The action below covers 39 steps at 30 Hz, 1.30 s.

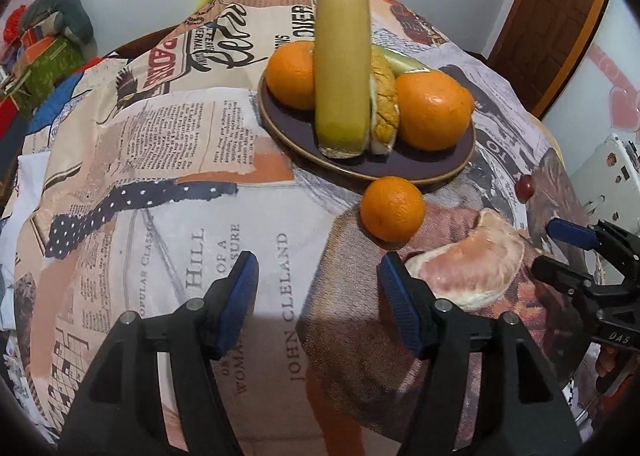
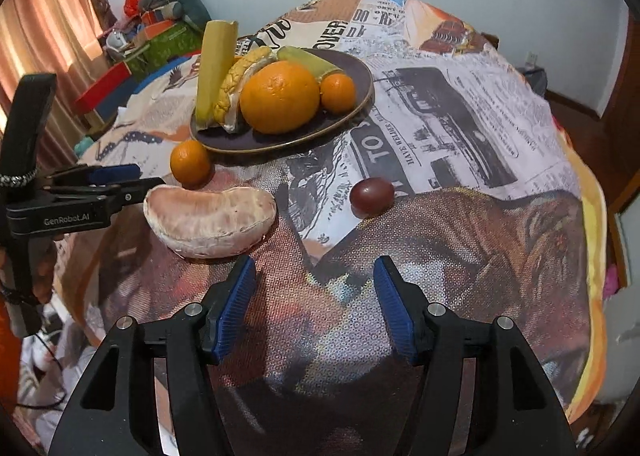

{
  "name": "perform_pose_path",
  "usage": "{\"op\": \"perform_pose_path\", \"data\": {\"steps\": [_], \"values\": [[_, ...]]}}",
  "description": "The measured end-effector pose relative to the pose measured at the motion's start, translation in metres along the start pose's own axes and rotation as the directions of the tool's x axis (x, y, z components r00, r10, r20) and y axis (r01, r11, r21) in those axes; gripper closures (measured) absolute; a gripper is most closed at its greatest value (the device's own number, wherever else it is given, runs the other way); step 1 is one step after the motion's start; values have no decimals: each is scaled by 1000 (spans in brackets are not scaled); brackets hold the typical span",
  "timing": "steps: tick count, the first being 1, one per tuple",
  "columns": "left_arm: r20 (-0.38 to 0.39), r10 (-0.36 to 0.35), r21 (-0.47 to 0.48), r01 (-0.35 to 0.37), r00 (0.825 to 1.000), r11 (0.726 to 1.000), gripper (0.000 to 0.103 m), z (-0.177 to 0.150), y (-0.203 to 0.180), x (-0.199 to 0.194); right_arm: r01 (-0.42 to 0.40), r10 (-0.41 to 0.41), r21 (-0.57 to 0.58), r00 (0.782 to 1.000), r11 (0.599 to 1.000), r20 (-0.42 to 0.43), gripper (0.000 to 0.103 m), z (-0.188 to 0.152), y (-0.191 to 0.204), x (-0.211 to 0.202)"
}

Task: Organize fruits
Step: 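Grasp the loose pomelo segment with the right tool while the left tool grasps a small orange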

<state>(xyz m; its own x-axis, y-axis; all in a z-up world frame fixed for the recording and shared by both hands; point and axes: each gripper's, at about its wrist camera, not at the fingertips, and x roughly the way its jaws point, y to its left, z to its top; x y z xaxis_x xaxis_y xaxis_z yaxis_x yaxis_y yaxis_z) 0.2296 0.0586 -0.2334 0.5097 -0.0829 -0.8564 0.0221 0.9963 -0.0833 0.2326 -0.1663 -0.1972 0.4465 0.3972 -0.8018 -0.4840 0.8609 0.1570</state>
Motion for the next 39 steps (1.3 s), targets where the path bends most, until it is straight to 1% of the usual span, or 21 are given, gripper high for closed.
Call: {"op": "perform_pose_path", "data": {"steps": [5,8,11,13,19,25,29,33,36,39], "values": [[-12,-16,4,16,1000,1000,40,-6,-7,-4,11,-11,-32,1000,999,-1,44,4,8,6],[-13,13,24,-13,1000,1000,40,-14,-16,-8,39,-39,-51,999,998,5,44,4,9,7],[-18,7,47,-7,1000,999,40,-19,-24,-11,40,-39,-32,999,999,5,44,5,2,7],[-23,-7,67,8,1000,998,40,-23,-32,-13,41,-41,-21,999,999,4,44,6,-1,6],[-31,-76,66,78,997,995,40,-25,-51,-14,58,-58,-12,998,998,7,44,7,-5,3],[-24,-87,73,89,996,993,40,-24,-65,-11,49,-49,-6,999,999,9,44,7,-7,-5],[-15,-105,50,106,994,993,40,-26,-57,-17,34,-34,7,999,999,17,44,7,-6,-13],[23,-62,29,62,998,998,40,-28,-40,-30,0,-1,15,1000,1000,26,44,10,4,-16],[44,-44,6,44,998,999,40,-29,-27,-38,-19,19,10,1000,1000,24,39,12,15,-12],[60,-29,-16,30,998,999,40,-29,-15,-43,-26,26,4,1000,1000,12,38,14,26,-3]]}}
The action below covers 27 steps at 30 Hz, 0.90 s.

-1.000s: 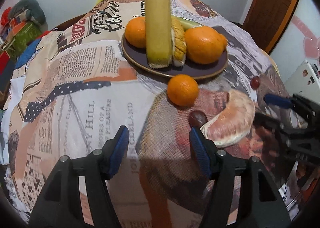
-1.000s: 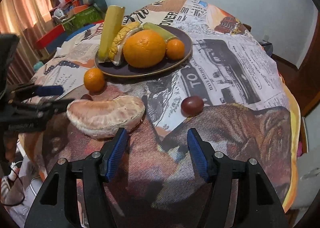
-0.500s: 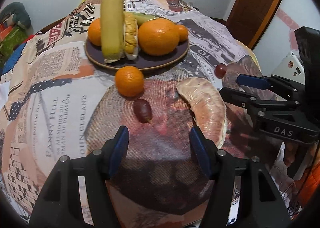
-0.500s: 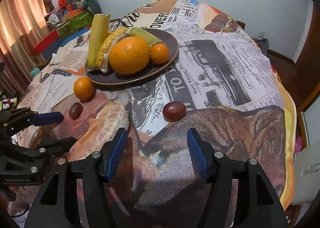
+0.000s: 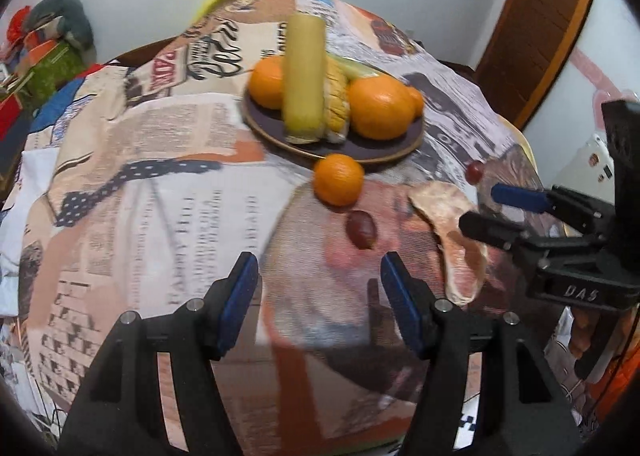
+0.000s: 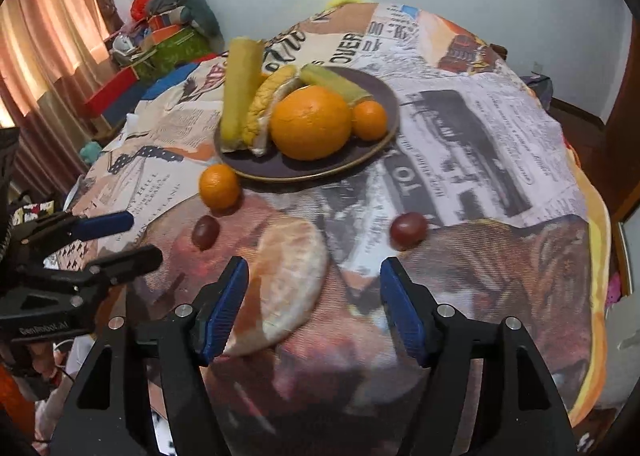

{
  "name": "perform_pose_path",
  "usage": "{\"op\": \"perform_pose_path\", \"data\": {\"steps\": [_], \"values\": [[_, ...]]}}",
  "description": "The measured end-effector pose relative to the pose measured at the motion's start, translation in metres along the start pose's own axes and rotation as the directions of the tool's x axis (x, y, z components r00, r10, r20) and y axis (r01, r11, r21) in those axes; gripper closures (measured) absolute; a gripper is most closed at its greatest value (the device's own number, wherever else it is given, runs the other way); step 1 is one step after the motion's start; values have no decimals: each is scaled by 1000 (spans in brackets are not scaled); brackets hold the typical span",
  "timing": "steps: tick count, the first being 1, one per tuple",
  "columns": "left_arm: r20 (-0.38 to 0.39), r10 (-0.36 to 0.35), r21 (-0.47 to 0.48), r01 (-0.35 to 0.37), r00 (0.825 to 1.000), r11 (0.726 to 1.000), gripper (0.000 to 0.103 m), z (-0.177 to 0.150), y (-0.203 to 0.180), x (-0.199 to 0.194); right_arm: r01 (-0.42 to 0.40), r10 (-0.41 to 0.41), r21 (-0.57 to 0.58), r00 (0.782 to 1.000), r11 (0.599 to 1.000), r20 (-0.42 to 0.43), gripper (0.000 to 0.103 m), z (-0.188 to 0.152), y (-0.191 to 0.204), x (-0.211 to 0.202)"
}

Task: Organize fruits
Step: 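Grasp the loose pomelo segment with the right tool while the left tool grasps a small orange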

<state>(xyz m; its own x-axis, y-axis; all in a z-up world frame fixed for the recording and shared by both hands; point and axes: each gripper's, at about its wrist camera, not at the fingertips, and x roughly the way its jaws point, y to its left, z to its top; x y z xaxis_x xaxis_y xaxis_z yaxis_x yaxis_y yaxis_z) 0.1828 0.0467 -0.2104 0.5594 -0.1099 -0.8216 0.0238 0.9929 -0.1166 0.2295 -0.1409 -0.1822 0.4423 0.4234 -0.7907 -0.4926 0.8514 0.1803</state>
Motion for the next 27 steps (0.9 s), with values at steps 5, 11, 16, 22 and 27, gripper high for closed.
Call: {"op": "perform_pose_path", "data": {"steps": [5,11,16,22,27], "values": [[13,9,-29,-9,1000,1000,40,-1,15,-5,-42,44,27,997,999,-56,37,0,10,22],[16,16,-46,-15,1000,999,40,-2,24,-4,12,-14,-30,999,999,-50,38,-2,21,29],[16,12,-40,-11,1000,999,40,5,20,1,-5,4,-38,999,999,-36,54,-5,12,22],[15,-4,-15,5,1000,1000,40,20,5,13,-31,31,-3,999,1000,-14,60,-12,-7,9],[7,-22,2,22,1000,1000,40,33,-8,27,-34,34,17,999,999,21,73,-12,-19,-3]]}}
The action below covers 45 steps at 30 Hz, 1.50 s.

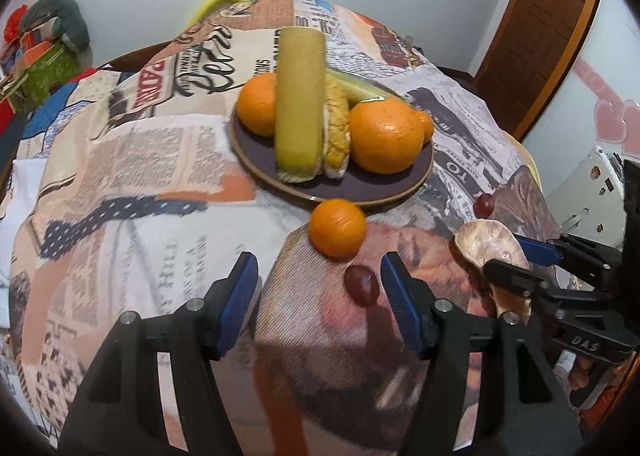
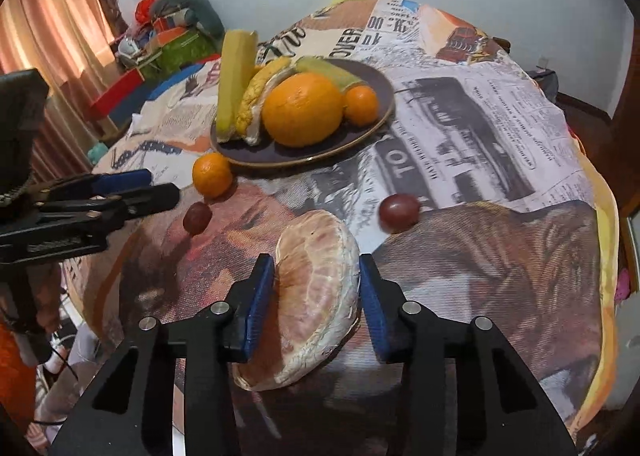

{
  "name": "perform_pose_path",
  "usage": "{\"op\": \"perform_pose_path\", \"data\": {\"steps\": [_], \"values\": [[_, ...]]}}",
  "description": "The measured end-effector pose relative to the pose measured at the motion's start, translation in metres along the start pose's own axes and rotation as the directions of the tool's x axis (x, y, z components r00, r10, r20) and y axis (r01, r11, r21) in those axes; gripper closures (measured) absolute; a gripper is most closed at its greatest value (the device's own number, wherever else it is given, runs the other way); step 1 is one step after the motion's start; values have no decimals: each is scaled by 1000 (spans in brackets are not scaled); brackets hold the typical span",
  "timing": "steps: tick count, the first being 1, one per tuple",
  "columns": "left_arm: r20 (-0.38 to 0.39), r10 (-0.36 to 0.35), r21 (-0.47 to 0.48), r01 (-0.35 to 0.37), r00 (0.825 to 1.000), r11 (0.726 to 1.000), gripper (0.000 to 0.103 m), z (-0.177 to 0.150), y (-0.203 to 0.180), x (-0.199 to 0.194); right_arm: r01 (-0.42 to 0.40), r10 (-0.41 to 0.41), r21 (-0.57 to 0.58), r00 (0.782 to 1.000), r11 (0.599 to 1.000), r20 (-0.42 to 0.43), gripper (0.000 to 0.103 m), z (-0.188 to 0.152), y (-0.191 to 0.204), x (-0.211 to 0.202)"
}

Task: Organize fruits
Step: 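Grasp the loose pomelo segment with the right tool while the left tool grasps a small orange, then carry the pomelo segment and small orange onto the plate and open both tools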

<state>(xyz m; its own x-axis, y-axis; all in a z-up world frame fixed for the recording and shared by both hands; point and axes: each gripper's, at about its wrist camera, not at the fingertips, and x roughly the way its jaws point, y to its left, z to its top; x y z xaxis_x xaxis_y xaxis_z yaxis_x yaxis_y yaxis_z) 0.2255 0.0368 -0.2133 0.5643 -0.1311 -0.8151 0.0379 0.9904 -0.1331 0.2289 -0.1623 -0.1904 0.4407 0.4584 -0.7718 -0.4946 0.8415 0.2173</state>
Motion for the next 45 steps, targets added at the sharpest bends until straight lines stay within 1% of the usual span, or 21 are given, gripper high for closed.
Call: {"op": "perform_pose_path", "data": {"steps": [3,5,10,12,14,15,17,18,26,35,39,45], "values": [[-10,-1,8,2,1000,1000,40,6,-4,11,-24,24,13,999,1000,23,76,7,-5,-7],[-17,-7,7,8,1000,1000,40,9,-4,18,-14,14,4,999,1000,38,76,9,-5,-9],[-20,-17,8,17,1000,1000,40,12,-6,30,-21,22,-4,999,1000,44,77,9,-5,-7],[-13,-22,4,22,1000,1000,43,13,-6,31,-29,29,0,998,1000,49,77,9,-5,-7],[-13,-29,1,29,999,1000,51,14,-5,32,-36,36,5,998,999,59,78,11,-7,-8],[-13,-33,0,33,999,999,57,14,-5,33,-36,36,6,997,999,64,78,12,-7,-9],[-16,-38,1,38,999,999,65,15,-4,35,-37,36,5,996,999,77,79,15,-9,-11],[-14,-32,2,32,999,999,67,15,-4,35,-40,40,5,996,999,81,79,17,-9,-12],[12,-36,-7,36,999,999,67,14,1,24,-41,41,-6,991,999,130,82,33,-8,-19],[88,11,-35,-8,996,999,67,29,23,0,-49,55,-40,983,998,177,82,53,-1,-23],[105,37,-42,-33,994,999,67,39,33,-1,-55,64,-50,976,997,206,82,66,0,-25],[116,56,-41,-52,992,998,67,54,42,7,-68,81,-62,966,996,244,82,89,5,-20]]}}
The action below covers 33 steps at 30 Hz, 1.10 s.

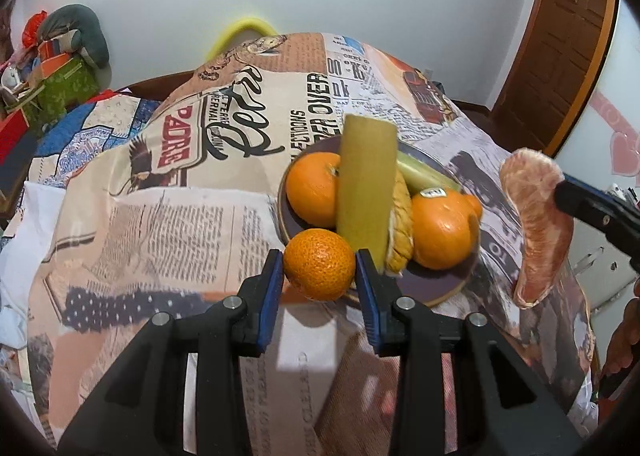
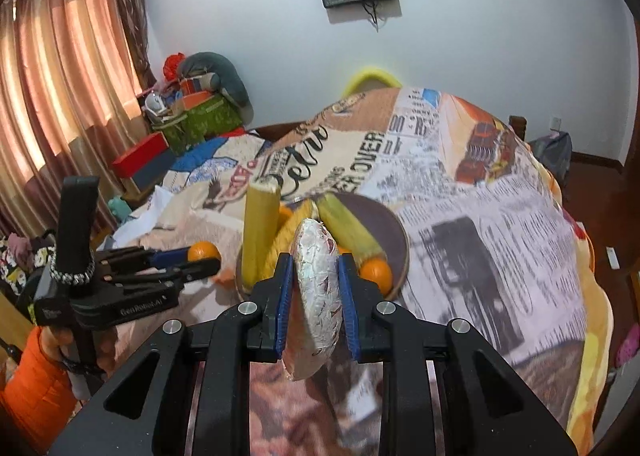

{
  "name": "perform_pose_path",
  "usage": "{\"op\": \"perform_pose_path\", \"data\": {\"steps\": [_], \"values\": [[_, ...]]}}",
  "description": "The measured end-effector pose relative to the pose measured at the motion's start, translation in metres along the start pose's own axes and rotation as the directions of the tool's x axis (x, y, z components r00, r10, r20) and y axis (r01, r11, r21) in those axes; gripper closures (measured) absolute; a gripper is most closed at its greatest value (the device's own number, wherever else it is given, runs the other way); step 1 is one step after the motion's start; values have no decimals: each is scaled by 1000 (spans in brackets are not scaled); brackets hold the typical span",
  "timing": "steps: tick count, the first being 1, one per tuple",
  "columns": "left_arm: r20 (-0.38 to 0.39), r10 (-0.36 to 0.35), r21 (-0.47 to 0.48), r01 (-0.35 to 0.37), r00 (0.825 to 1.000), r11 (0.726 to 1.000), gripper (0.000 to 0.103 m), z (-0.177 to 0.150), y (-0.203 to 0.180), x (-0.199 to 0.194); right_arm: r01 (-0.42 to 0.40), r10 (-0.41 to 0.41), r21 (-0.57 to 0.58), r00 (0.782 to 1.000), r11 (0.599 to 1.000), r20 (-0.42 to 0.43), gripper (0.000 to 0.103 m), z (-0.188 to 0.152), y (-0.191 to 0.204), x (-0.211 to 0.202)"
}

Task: Organize fruits
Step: 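Carry the pomelo segment and small orange onto the plate and open both tools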

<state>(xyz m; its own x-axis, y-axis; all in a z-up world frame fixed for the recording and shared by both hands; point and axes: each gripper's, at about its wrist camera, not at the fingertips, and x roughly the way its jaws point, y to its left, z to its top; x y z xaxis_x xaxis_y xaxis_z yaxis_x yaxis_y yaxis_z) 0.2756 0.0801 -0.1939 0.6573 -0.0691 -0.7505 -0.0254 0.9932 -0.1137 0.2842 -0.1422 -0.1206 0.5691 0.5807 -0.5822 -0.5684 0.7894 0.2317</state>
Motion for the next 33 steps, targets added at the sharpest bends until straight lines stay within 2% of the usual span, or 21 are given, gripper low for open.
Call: {"op": "perform_pose_path", "data": {"steps": [6,10,20,24,28,30,33], "values": [[-3,22,0,-22,1000,1000,67,12,9,20,-14,14,1,1000,1000,10,82,19,3,22],[-19,2,-10,-2,1000,1000,67,18,14,33,-24,24,15,1000,1000,0,82,29,1,40],[-34,-13,18,14,999,1000,67,16,13,49,7,-7,11,997,1000,-74,82,39,0,82],[-34,-10,23,11,999,1000,67,15,12,50,23,-23,-1,996,1000,-91,82,37,2,87],[-49,1,10,-1,999,1000,61,17,14,51,26,-24,14,995,1000,-97,80,37,-1,85],[-56,18,-4,-18,998,1000,51,18,17,52,42,-41,6,993,999,-112,79,38,-1,87],[-58,17,-18,-18,998,1000,49,16,20,50,55,-55,-1,990,998,-127,77,37,-2,88]]}}
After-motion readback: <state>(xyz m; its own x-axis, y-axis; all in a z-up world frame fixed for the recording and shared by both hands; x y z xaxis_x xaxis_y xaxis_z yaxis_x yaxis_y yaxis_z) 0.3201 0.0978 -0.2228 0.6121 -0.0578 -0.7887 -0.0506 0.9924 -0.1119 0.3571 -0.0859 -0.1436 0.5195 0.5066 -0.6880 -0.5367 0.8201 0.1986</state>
